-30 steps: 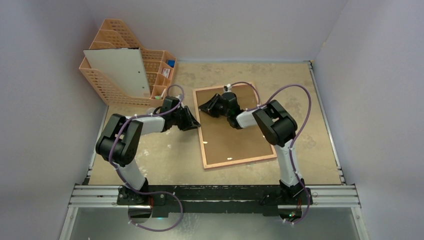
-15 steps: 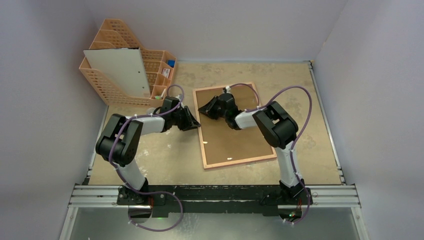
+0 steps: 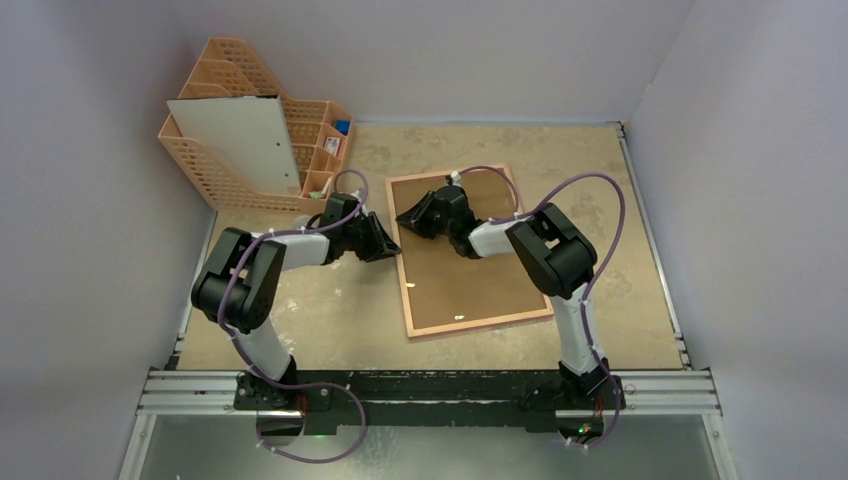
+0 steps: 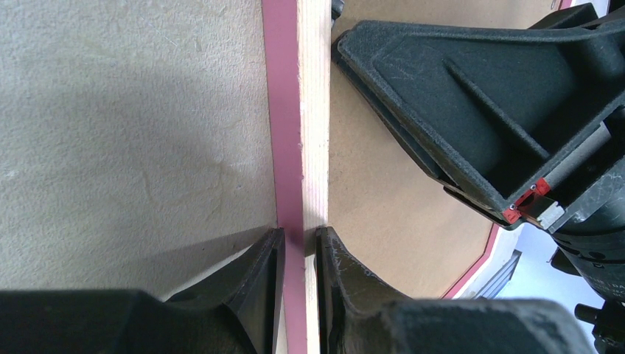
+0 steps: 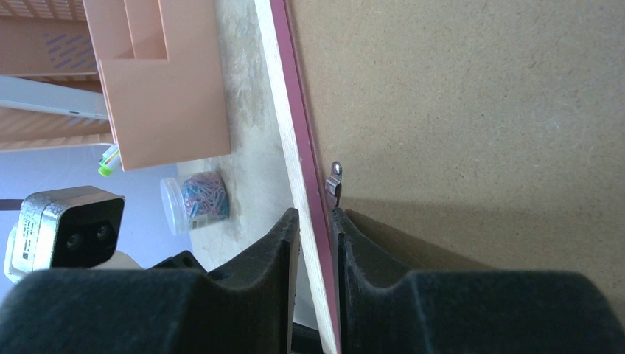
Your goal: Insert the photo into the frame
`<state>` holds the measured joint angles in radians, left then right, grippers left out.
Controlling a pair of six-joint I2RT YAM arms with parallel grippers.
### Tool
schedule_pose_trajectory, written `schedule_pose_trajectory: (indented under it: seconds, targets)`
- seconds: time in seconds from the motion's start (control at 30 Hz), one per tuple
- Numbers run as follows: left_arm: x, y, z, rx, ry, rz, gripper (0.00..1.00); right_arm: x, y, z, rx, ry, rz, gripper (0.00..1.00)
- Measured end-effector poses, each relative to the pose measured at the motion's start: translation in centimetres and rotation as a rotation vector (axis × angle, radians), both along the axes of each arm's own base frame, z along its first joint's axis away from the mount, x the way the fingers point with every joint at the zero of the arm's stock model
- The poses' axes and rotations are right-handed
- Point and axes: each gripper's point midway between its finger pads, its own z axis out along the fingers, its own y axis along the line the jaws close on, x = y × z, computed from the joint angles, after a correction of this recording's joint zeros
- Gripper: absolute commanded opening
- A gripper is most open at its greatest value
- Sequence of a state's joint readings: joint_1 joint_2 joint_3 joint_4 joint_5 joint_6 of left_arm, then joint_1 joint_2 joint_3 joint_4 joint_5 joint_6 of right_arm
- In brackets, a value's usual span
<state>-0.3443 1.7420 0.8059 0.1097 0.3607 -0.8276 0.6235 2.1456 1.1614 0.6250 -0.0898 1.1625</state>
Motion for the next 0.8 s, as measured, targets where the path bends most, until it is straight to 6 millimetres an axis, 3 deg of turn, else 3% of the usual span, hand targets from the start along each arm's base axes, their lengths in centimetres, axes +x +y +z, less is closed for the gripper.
schedule_pose_trajectory:
  seconds: [0.6, 0.8]
  targets:
    - [0.0, 0.0, 0.0, -0.002, 0.000, -0.001, 0.23, 0.5, 0.9, 0.2, 0.057, -0.056, 0.029, 0.27]
    - [0.0, 0.0, 0.0, -0.002, 0.000, -0.001, 0.23, -1.0, -0.2, 0.2, 0.109, -0.113, 0.037, 0.26]
